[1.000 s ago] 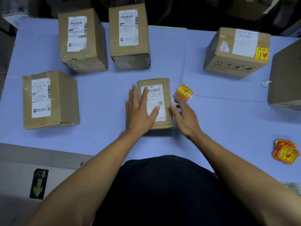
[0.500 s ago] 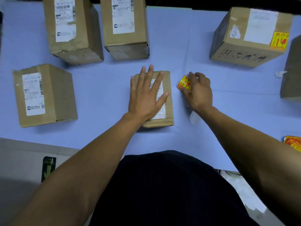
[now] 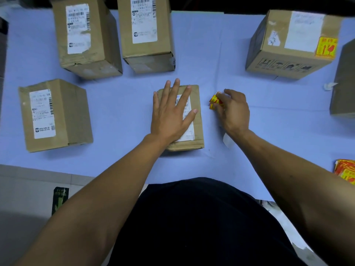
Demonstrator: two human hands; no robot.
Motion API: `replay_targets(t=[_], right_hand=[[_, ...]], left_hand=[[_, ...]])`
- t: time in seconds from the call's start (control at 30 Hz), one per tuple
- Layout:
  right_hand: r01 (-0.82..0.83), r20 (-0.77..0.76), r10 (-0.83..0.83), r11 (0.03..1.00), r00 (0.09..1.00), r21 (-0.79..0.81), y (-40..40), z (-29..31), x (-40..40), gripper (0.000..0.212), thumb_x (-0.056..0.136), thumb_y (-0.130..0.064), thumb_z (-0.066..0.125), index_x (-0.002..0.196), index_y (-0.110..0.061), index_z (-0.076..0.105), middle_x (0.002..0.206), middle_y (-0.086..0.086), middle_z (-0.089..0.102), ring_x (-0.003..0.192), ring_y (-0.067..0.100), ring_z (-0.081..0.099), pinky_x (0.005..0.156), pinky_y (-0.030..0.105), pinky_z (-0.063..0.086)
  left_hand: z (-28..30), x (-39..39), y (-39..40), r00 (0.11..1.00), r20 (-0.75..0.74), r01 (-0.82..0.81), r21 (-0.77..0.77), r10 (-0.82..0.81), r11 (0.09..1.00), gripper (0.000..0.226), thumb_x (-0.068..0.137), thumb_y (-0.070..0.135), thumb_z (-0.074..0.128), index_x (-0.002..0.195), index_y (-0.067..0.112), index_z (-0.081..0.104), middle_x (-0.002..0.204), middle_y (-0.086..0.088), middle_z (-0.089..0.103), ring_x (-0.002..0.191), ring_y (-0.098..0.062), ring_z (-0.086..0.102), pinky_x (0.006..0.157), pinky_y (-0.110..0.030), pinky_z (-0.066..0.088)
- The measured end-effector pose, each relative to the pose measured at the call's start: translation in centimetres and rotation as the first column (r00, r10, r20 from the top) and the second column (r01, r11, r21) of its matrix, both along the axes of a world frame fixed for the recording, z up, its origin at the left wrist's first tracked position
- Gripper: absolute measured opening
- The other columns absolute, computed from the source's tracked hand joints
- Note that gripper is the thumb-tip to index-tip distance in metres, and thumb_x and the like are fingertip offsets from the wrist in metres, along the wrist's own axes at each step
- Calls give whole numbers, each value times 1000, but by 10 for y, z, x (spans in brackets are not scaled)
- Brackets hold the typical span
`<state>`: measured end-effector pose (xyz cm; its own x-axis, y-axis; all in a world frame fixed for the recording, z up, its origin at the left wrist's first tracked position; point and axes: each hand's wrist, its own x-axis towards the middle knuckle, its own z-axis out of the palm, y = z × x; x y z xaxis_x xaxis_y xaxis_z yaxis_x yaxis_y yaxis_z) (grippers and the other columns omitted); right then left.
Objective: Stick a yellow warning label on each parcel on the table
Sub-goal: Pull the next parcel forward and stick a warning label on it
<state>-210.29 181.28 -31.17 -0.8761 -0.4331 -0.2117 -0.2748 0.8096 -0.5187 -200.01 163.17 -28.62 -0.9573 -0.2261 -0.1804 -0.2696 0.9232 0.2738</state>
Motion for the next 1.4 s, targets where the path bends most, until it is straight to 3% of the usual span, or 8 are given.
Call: replay_targets(t=[0.13, 0.27, 0.37, 0.43, 0.53, 0.8, 1.03, 1.4], right_hand=[[68, 49, -64, 994, 997, -80, -2, 12, 3, 31, 96, -31, 58, 120, -16, 70, 119, 8, 68, 117, 32, 55, 88, 31, 40], [136, 136, -96, 938, 986, -320, -3, 42, 17, 29, 93, -34, 63, 117, -19, 71, 106, 1, 72, 100, 20, 63, 87, 35, 51], [87, 130, -33, 894, 991, -439, 0, 67, 34, 26, 92, -25, 68, 117, -18, 70, 103, 0, 71, 92, 18, 64, 81, 32, 54], [5, 66, 29, 885, 997, -466, 1, 77, 42, 24, 92, -23, 69, 116, -19, 70, 99, -2, 70, 87, 18, 63, 80, 35, 55], [-61, 7, 73, 885, 997, -462, 2, 82, 49, 23, 92, -24, 70, 115, -21, 70, 95, -10, 65, 83, 13, 60, 78, 38, 55], [-148, -59, 136, 876, 989, -458, 7, 101, 61, 35, 87, -24, 77, 120, -20, 68, 101, -18, 60, 88, 7, 58, 80, 34, 55], [460, 600, -35, 677, 800, -574, 3, 125, 70, 18, 90, -1, 70, 103, -13, 67, 74, 7, 66, 73, 19, 68, 80, 39, 60], [572, 749, 122, 570, 651, -589, -5, 153, 80, 10, 95, -2, 61, 90, -10, 66, 77, 11, 65, 74, 21, 65, 71, 29, 59]], left_hand=[[7, -1, 2, 1000, 1, -27, 29, 27, 999, 64, 100, 52, 39, 156, 24, 28, 167, -7, 13, 155, -29, 3, 120, -56, -2], [34, -5, 16, 947, -289, -50, 306, 143, 951, 42, 99, 35, 50, 131, 11, 61, 140, -8, 59, 133, -23, 50, 114, -38, 31], [66, -13, 30, 908, -35, -241, 772, 417, 588, 13, 95, 29, 63, 99, 20, 71, 91, 9, 72, 87, -10, 68, 80, -25, 51], [77, -15, 37, 885, 130, -317, 872, 448, 373, 9, 93, 24, 67, 85, 23, 68, 74, 9, 71, 72, -7, 68, 70, -25, 52], [83, -9, 37, 858, 210, -357, 900, 469, 249, 15, 91, 14, 70, 79, 19, 64, 67, 5, 69, 64, -6, 65, 68, -23, 51], [98, 13, 29, 934, 132, -253, 901, 332, 352, 6, 93, 6, 66, 91, 4, 71, 78, -3, 70, 71, -5, 65, 73, -18, 51], [104, 29, 23, 874, 165, -284, 937, 456, 205, 10, 97, 3, 57, 92, 9, 64, 85, -9, 68, 75, -15, 66, 73, -28, 57], [123, 35, 25, 900, 199, -253, 963, 387, 94, 8, 85, 14, 67, 78, 15, 70, 69, -3, 66, 59, -13, 59, 56, -24, 44]])
